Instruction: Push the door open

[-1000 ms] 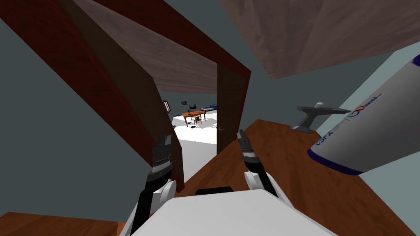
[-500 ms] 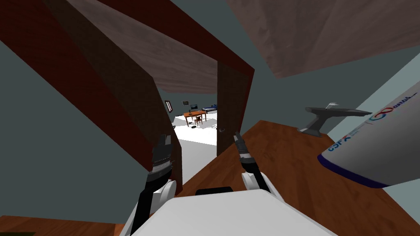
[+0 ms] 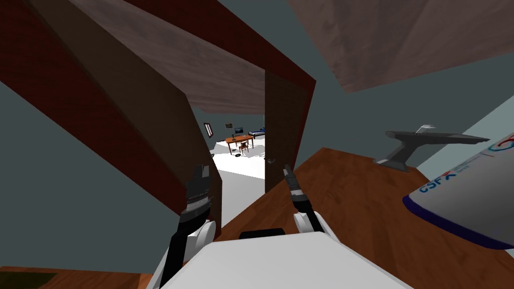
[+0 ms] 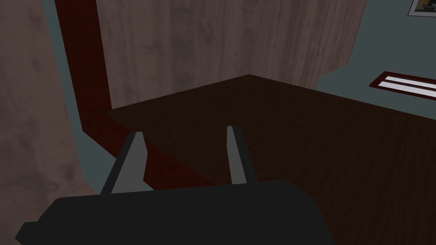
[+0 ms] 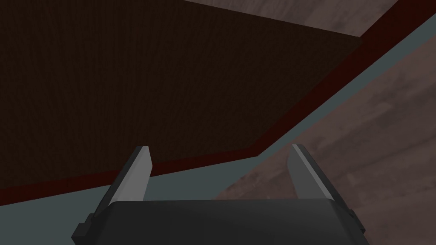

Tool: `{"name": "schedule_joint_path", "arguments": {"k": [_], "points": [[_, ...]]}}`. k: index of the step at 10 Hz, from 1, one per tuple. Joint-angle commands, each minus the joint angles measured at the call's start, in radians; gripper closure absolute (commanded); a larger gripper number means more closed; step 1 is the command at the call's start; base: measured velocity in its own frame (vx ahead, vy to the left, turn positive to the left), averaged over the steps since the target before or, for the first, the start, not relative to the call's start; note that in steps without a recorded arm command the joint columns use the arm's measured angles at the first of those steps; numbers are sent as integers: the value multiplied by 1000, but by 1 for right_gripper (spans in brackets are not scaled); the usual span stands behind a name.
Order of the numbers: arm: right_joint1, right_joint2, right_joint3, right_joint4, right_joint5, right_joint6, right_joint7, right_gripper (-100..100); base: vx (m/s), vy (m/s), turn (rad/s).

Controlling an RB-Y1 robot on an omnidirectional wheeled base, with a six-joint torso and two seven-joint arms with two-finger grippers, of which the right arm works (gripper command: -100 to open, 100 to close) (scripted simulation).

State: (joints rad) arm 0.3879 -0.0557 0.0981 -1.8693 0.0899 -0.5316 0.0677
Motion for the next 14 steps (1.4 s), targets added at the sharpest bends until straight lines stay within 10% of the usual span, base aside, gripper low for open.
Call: {"name": "schedule_joint_path", "arguments": {"k": [1,14], "points": [[-11,-4,12,39,-3,-5,-6,-100,66,-76,75],[-105,-24,79,375,-29,-85,-51,-100,65,-86,71]]}}
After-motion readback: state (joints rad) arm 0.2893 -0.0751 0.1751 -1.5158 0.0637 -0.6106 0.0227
